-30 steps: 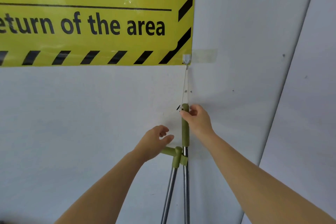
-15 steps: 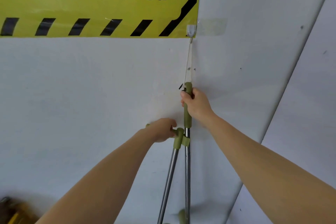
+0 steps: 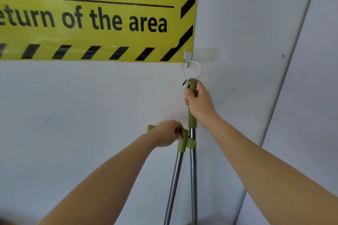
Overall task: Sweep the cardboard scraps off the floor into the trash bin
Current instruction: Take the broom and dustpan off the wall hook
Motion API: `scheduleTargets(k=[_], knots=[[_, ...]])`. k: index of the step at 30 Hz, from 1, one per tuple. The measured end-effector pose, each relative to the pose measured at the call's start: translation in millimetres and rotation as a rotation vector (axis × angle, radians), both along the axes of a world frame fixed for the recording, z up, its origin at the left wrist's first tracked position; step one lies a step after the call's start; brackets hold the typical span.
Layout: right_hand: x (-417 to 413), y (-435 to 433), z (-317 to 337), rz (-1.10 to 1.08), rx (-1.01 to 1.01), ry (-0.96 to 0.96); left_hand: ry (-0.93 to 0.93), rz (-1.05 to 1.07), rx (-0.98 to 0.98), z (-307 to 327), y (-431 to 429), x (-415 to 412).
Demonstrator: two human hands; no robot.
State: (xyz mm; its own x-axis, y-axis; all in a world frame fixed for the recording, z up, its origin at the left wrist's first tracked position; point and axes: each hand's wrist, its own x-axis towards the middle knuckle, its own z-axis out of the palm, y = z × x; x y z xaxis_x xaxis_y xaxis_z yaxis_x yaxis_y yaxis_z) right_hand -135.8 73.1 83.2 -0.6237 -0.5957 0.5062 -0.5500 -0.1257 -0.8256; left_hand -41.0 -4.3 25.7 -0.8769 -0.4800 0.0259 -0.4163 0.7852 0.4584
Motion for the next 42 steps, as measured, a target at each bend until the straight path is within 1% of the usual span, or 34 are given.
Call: scheduleTargets(k=[7,17,22,31,42], knots=[[19.5,16.4,34.4,0.057,-0.080,0.042,0.093,-0.023,-0.028,33.8,18.3,16.9],[53.8,50.9,33.6,0.139,-0.043,0.037,0.117,0.065,-0.030,28.5,51.8,50.2],[75.7,68.4,19.7,0.208,0.007,0.007,0.096,0.169,-0.024,13.5,73.6,76.4],[111.7,106.3,-22.9,0.388,0.090,-0.069,0.023,0.359,-0.034,-32.8,117.1,121.1],[170.1,117.0,-72.1,0.549,0.248,-0.070,-0.083,0.588,0.045,-84.4,151.1,189.4]])
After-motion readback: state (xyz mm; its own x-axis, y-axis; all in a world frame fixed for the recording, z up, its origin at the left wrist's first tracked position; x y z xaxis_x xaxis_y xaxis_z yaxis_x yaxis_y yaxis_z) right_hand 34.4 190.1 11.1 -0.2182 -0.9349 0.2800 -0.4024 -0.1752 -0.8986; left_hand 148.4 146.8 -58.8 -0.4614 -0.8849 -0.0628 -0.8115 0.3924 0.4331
